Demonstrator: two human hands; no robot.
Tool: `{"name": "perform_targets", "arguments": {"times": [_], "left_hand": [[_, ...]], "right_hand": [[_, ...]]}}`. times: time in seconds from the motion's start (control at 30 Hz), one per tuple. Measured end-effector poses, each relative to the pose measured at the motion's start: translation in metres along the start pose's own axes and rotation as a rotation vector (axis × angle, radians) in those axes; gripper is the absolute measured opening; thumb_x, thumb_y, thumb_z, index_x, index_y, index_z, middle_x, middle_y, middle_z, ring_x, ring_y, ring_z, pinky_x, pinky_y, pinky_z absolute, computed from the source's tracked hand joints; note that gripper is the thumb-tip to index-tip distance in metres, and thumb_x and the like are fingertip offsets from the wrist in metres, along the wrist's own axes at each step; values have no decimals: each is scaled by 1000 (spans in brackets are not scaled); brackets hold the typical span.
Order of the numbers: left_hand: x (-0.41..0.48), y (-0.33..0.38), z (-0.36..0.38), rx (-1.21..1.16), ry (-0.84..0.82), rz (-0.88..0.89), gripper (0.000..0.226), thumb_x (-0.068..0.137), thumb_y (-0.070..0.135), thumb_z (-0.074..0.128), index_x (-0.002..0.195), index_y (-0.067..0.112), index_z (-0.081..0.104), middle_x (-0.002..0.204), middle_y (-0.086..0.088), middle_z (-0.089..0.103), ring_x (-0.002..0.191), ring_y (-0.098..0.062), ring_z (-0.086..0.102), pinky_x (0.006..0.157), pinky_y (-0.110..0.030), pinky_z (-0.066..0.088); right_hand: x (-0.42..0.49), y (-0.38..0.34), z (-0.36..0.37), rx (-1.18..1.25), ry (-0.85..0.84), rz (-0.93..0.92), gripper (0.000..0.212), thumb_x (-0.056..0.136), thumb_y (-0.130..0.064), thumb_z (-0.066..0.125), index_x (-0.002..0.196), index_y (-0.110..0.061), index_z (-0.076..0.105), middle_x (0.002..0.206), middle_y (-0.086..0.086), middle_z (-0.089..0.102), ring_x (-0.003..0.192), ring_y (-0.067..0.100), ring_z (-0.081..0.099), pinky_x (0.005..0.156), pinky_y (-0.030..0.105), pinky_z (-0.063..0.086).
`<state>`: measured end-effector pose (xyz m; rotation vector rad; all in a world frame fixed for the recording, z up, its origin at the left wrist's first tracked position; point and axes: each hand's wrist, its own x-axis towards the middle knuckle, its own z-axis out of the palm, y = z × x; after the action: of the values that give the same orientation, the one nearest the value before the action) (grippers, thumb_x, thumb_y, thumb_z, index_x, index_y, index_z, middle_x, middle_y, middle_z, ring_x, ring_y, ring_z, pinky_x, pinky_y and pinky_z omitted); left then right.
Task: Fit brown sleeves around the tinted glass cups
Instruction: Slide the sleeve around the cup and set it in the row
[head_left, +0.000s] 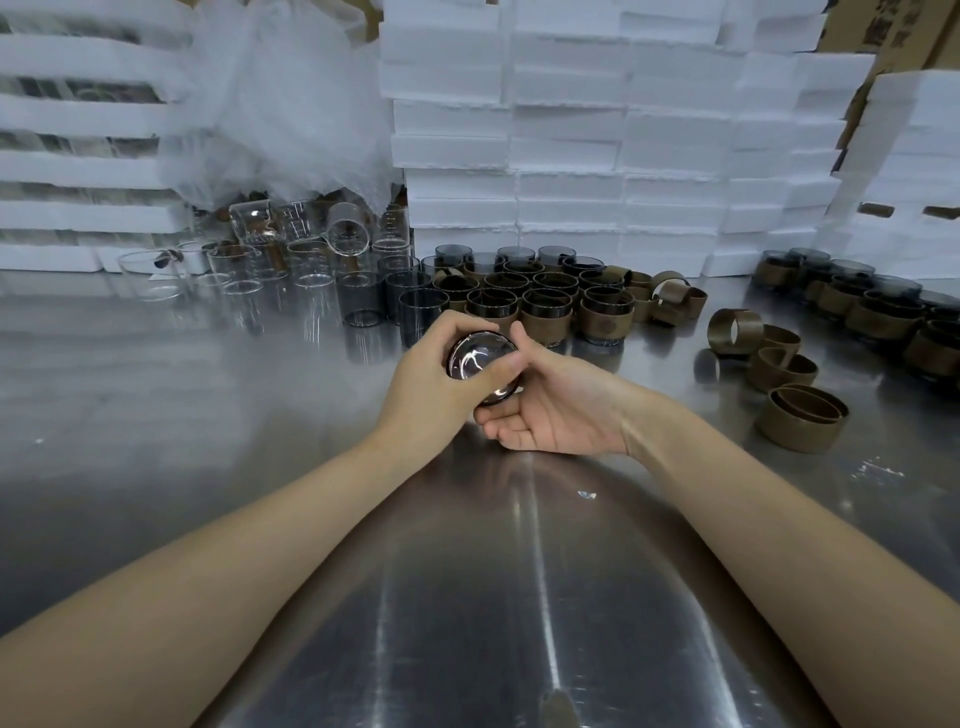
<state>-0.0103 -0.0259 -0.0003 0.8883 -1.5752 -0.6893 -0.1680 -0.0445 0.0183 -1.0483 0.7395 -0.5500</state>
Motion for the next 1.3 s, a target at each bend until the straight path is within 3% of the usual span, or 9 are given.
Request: {"name": "perform_targets", "arguments": {"times": [0.13, 0.3, 0.47, 0.67, 0.8, 0.93, 1.0, 1.13, 1.3], "left_hand": [[-1, 2, 0, 32, 13, 2, 29, 83, 29, 76, 109, 20, 64, 101, 16, 69, 98, 0, 65, 85, -15, 50], [3, 4, -1, 77, 74, 1, 7, 93, 34, 63, 96, 31, 69, 89, 21, 70, 84, 0, 65, 75, -15, 49], [2, 5, -2, 97, 115, -3, 24, 100, 40, 49, 90, 39, 70, 76, 20, 72, 76, -3, 67, 67, -16, 49], [7, 5, -4, -235, 166, -148, 30, 107, 13, 32, 118, 6, 58, 122, -16, 66, 97, -12, 69, 86, -26, 57], [5, 7, -9, 261, 10, 341, 61, 82, -23, 30, 134, -1, 53, 148, -12, 41, 140, -18, 37, 119, -33, 27], [-2, 6, 4, 777, -351, 602, 52, 97, 14, 32, 147, 1, 38, 158, -10, 26, 150, -22, 14, 124, -43, 2], [-4, 4, 9, 960, -371, 587, 58, 101, 29, 24, 153, 4, 25, 163, -6, 14, 152, -20, 1, 123, -46, -2], [-2, 5, 6, 1052, -273, 468, 65, 103, 41, 23, 155, 6, 5, 164, -6, -3, 151, -18, -8, 123, -43, 2], [-2, 11, 5, 1028, -168, 295, 75, 98, 54, 12, 154, 5, -2, 163, -9, -12, 151, -19, -12, 124, -36, 0]], "right_hand": [[3, 1, 2, 22, 13, -10, 73, 88, -68, 37, 128, -8, 46, 84, 15, 64, 73, 22, 66, 65, 25, 57], [4, 4, 3, 3, 51, -17, 53, 91, -68, 34, 101, -17, 46, 79, 17, 66, 71, 24, 68, 63, 25, 57], [3, 3, 3, -4, 37, -5, 48, 93, -64, 35, 102, -18, 47, 76, 17, 67, 68, 26, 69, 61, 25, 58], [-1, -3, -10, 168, -68, -66, 45, 82, -55, 47, 87, -12, 58, 64, 4, 55, 56, 14, 51, 54, 19, 42], [-1, -3, -16, 260, 6, -99, 46, 82, -53, 48, 77, -10, 65, 67, 5, 54, 57, 14, 51, 55, 19, 41], [2, 2, -14, 292, 15, -136, 54, 89, -55, 43, 101, -10, 69, 91, 8, 66, 76, 18, 60, 71, 26, 44], [2, 2, -10, 280, -12, -143, 58, 88, -57, 44, 116, -12, 66, 111, 9, 68, 97, 23, 63, 86, 33, 46], [2, 2, -6, 270, -13, -93, 61, 91, -58, 47, 128, -12, 62, 121, 11, 60, 108, 26, 54, 101, 33, 37], [5, 5, 0, 208, 15, -100, 53, 93, -58, 42, 105, -10, 61, 74, 3, 50, 55, 13, 42, 63, 24, 26]]}}
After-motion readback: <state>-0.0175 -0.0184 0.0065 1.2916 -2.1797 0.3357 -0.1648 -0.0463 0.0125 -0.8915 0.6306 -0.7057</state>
